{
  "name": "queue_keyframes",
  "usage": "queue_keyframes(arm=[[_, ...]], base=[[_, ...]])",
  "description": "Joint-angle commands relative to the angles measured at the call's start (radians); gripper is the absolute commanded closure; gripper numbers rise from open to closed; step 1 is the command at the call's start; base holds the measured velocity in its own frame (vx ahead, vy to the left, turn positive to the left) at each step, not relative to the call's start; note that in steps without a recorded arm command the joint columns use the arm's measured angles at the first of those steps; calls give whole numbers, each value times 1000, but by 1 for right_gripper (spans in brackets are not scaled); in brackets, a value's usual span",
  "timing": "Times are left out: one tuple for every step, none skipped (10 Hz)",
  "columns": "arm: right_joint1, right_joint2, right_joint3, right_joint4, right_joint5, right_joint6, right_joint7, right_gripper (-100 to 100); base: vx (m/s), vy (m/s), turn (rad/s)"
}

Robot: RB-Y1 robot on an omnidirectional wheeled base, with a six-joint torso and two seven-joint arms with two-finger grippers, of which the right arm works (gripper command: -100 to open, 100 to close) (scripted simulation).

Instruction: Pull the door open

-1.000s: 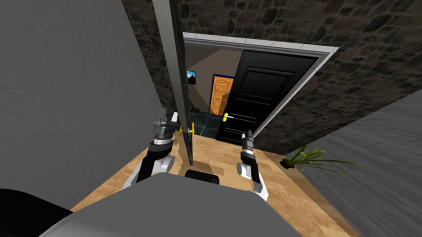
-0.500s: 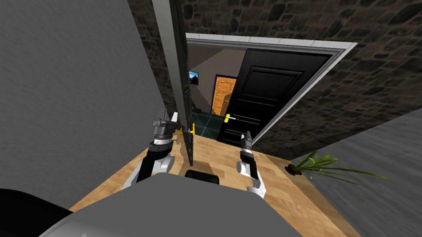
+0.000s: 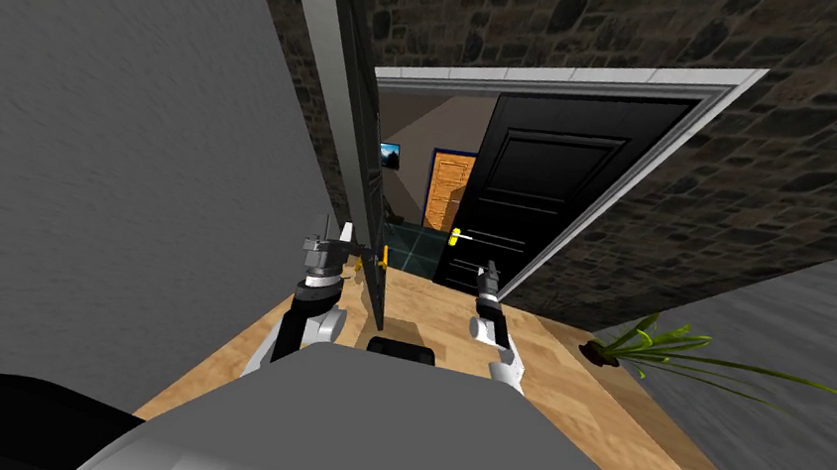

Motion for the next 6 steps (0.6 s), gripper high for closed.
queue_keyframes(arm=[[-14,-4,-3,34,-8,0,5,-100],[-41,-14,-10,75,-26,-3,10,-100],[-41,-14,-10,85,-26,-3,10,-100],[-67,-24,-17,124,-44,-6,16,-100],[-67,-24,-17,136,-44,-6,16,-100],[-94,-34,-24,173,-62,-8,22,-100]], base=[[41,-25,66],[47,-37,128],[40,-35,74],[42,-32,136],[38,-30,61],[43,-34,113]])
